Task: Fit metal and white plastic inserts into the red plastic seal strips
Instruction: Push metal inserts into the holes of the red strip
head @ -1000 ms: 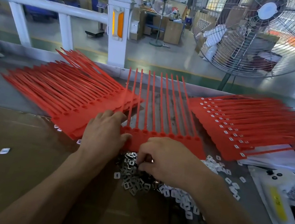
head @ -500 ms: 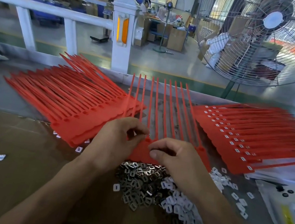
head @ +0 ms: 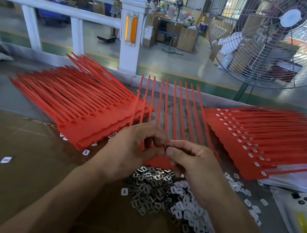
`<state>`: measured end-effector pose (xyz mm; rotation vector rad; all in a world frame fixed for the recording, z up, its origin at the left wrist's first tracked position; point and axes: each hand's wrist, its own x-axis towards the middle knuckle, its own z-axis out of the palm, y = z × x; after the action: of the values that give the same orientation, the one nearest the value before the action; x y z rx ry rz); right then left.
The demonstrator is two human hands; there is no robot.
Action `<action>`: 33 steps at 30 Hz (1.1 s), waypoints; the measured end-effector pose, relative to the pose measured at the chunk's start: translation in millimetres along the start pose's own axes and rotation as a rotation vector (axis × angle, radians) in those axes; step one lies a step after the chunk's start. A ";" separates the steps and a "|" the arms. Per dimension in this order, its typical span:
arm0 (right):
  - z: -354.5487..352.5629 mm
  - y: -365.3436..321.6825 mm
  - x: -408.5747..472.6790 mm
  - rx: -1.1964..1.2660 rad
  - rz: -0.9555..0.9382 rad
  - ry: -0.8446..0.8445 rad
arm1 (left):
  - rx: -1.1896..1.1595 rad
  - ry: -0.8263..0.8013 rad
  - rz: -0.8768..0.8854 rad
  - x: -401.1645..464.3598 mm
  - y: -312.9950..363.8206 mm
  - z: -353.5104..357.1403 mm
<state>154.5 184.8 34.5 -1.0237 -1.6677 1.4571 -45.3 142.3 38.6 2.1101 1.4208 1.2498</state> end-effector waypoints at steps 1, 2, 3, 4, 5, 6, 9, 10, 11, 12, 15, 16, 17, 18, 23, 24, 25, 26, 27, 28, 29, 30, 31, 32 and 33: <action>0.3 0.7 0.4 0.005 -0.001 0.004 | -0.026 -0.006 -0.017 0.3 -0.1 0.4; 0.6 1.1 0.9 0.017 -0.002 0.011 | -0.067 -0.015 -0.041 0.5 -0.3 0.6; 1.1 1.2 1.3 0.034 0.000 0.017 | -0.110 -0.027 -0.066 0.5 -0.3 0.4; 1.4 1.1 1.6 0.054 0.002 0.021 | -0.145 -0.038 -0.084 0.5 0.2 0.1; 1.9 0.7 1.7 0.078 0.005 0.021 | -0.169 -0.050 -0.095 0.7 0.9 -0.1; 2.3 0.4 1.3 0.105 0.008 0.015 | -0.190 -0.061 -0.103 0.9 1.6 -0.2; 3.8 -0.3 0.4 0.163 0.006 0.002 | -0.255 -0.067 -0.114 0.9 4.1 0.3; 4.3 -0.3 0.1 0.164 0.001 0.005 | -0.272 -0.066 -0.121 0.8 4.7 0.6; 4.8 -0.6 -0.2 0.160 -0.005 0.011 | -0.284 -0.061 -0.130 0.9 5.2 1.0; 5.3 -0.8 -0.3 0.148 -0.012 0.020 | -0.302 -0.050 -0.143 1.0 5.3 1.3; 6.7 -1.6 -0.4 0.116 -0.043 0.046 | -0.411 0.018 -0.217 1.0 3.8 1.6; 7.0 -1.8 -0.6 0.116 -0.053 0.049 | -0.443 0.038 -0.236 1.1 3.7 2.1; 7.3 -1.8 -0.7 0.113 -0.061 0.050 | -0.465 0.055 -0.249 0.9 4.0 3.1; 7.6 -1.8 -1.0 0.107 -0.065 0.053 | -0.476 0.069 -0.256 0.6 4.7 4.5; 8.0 -1.2 -1.0 0.135 -0.052 0.056 | -0.488 0.112 -0.235 -1.5 10.1 11.1; 8.1 -1.6 -1.0 0.145 -0.052 0.056 | -0.492 0.125 -0.228 -1.7 11.2 11.6; 8.3 -2.0 -1.1 0.147 -0.054 0.059 | -0.490 0.137 -0.223 -1.7 12.0 11.9; 8.6 -2.4 -1.2 0.143 -0.057 0.066 | -0.486 0.147 -0.222 -1.6 12.7 12.4; 8.6 -2.6 -1.4 0.135 -0.061 0.076 | -0.483 0.156 -0.225 -1.5 13.2 12.9; 8.5 -2.7 -1.6 0.127 -0.064 0.086 | -0.483 0.165 -0.230 -1.4 13.9 13.4; 8.4 -2.5 -1.9 0.121 -0.068 0.093 | -0.485 0.173 -0.234 -1.3 14.5 13.5; 8.2 -2.3 -2.4 0.116 -0.073 0.095 | -0.486 0.176 -0.237 -1.3 14.7 13.3; 8.3 -2.0 -2.8 0.109 -0.083 0.096 | -0.486 0.175 -0.237 -1.2 14.6 13.2; 8.7 -2.0 -3.4 0.099 -0.096 0.097 | -0.482 0.173 -0.237 -1.3 14.6 13.0; 9.2 -2.1 -3.4 0.088 -0.109 0.102 | -0.477 0.170 -0.238 -1.4 14.5 12.7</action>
<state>147.6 177.5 35.3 -0.9283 -1.5487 1.3722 -26.8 137.0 40.2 1.5072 1.2368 1.5154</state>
